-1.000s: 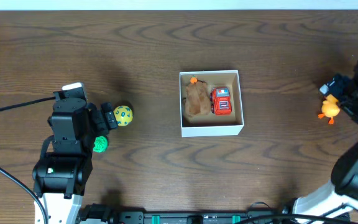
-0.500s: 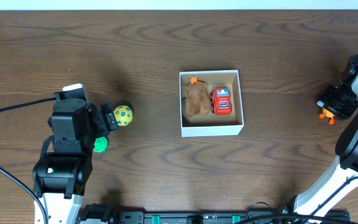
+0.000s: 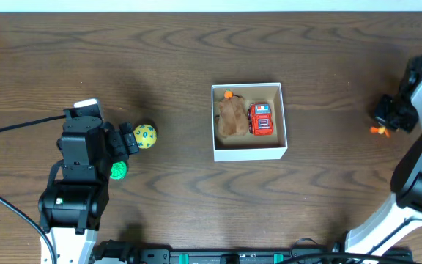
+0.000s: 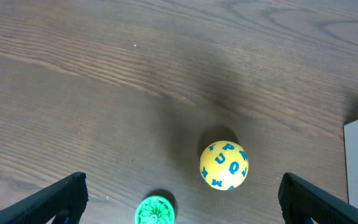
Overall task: Pack container
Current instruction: 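Move the right gripper to the orange duck and grasp it, then drop the orange duck into the box and withdraw right arm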
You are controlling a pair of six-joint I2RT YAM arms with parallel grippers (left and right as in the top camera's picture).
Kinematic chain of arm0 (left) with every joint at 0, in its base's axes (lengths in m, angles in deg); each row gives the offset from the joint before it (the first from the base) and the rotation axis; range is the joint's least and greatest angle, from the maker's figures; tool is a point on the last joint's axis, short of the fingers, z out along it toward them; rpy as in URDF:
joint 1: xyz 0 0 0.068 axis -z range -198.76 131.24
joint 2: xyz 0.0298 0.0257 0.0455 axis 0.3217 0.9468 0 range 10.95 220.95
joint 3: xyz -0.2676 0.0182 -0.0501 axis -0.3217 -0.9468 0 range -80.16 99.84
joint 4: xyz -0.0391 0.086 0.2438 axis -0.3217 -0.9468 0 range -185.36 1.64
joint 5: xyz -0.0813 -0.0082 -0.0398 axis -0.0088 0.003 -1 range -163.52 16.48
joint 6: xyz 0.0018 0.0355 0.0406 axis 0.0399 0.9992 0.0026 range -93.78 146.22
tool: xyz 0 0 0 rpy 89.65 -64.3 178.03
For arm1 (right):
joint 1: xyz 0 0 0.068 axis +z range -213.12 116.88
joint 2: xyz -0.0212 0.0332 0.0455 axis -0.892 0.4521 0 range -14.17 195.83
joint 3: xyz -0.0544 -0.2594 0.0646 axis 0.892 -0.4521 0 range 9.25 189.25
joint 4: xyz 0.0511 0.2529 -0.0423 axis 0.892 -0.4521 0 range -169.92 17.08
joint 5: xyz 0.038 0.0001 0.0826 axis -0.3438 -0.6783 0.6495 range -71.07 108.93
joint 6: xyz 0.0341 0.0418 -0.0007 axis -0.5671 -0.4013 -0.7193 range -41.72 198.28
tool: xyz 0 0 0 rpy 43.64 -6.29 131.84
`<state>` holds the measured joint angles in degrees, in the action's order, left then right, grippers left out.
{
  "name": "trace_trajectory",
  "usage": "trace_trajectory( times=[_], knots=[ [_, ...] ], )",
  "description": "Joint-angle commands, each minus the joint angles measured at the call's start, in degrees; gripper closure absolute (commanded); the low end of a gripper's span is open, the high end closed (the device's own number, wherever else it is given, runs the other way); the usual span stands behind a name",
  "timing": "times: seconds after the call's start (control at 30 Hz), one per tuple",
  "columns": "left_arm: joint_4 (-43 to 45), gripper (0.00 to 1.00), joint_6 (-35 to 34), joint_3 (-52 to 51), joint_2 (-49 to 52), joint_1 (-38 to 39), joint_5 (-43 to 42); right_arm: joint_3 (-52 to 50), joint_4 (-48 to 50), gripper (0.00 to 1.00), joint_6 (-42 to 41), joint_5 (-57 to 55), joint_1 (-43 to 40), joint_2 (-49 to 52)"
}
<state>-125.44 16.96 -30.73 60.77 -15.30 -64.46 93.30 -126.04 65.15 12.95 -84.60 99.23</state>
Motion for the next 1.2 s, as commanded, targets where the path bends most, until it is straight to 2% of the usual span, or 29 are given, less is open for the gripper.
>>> trace_trajectory(
  times=[0.0, 0.1, 0.27, 0.43, 0.6, 0.73, 1.17],
  knots=[
    [0.0, 0.02, -0.94, 1.2, 0.02, -0.28, 0.66, 0.33, -0.72, 0.99, 1.01, 2.14, 6.54, -11.02],
    [0.0, 0.02, -0.94, 1.2, 0.02, -0.28, 0.66, 0.33, -1.77, 0.99, 2.19, 3.04, 13.55, -18.01],
    [0.0, 0.02, -0.94, 1.2, 0.02, -0.28, 0.66, 0.33, -2.12, 0.99, 12.44, 5.38, 28.44, -25.66],
    [0.0, 0.02, -0.94, 1.2, 0.02, -0.28, 0.66, 0.28, -3.02, 0.98, 21.7, 5.4, 41.48, -25.77],
    [0.0, 0.02, -0.94, 1.2, 0.02, -0.28, 0.66, 0.24, -6.84, 0.99, 30.67, 5.62, 49.9, -23.21],
    [0.0, 0.02, -0.94, 1.2, 0.02, -0.28, 0.66, 0.09, -8.57, 0.98, 35.08, 6.64, 52.98, -20.02],
    [0.04, 0.02, -0.94, 1.2, 0.02, -0.28, 0.66, -0.66, -11.91, 0.96, 35.47, 6.67, 53.37, -4.92]
  ],
)
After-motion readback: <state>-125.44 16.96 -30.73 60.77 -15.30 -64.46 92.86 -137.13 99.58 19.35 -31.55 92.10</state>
